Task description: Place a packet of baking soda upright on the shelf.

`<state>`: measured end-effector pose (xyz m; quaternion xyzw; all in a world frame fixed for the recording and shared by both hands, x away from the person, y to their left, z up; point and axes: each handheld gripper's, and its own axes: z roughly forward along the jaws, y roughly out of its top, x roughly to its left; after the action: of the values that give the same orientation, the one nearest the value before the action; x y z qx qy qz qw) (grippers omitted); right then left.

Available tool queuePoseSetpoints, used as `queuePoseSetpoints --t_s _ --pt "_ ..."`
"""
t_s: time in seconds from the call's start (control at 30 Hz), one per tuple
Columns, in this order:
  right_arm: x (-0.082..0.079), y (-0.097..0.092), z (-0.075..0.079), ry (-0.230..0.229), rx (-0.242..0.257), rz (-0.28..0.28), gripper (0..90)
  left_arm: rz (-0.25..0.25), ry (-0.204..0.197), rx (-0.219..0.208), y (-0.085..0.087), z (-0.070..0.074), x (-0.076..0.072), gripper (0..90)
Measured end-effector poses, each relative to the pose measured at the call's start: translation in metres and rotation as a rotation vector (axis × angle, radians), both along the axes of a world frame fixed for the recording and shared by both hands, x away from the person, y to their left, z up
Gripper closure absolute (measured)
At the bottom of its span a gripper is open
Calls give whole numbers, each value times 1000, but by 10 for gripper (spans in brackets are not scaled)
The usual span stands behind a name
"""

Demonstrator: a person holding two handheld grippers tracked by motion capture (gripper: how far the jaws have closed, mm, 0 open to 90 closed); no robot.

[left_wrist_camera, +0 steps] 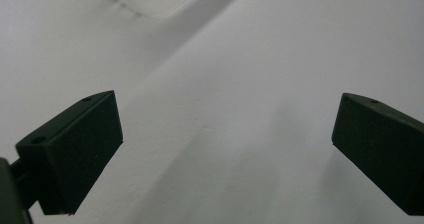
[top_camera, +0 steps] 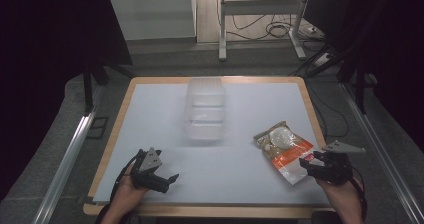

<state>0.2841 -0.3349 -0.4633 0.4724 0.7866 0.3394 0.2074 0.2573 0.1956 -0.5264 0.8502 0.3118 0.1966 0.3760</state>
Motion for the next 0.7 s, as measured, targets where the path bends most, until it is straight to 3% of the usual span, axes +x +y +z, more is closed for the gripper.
queuePoseSetpoints --t_s 0.13,0.2,0.23,0.33,0.37,0.7 --pt "6 4 2 5 -7 22 529 0 0 2 0 0 0 0" --pt "11 8 4 11 -17 42 630 1 0 2 0 0 0 0" --pt "16 12 6 11 -49 64 710 1 -1 3 0 0 0 0" --pt "22 17 7 11 -84 78 786 2 -1 5 -1 0 0 0" --pt "28 19 7 7 -87 88 859 1 -1 9 -1 -1 0 0" --pt "72 24 6 17 -89 66 883 2 -3 11 -1 0 0 0"
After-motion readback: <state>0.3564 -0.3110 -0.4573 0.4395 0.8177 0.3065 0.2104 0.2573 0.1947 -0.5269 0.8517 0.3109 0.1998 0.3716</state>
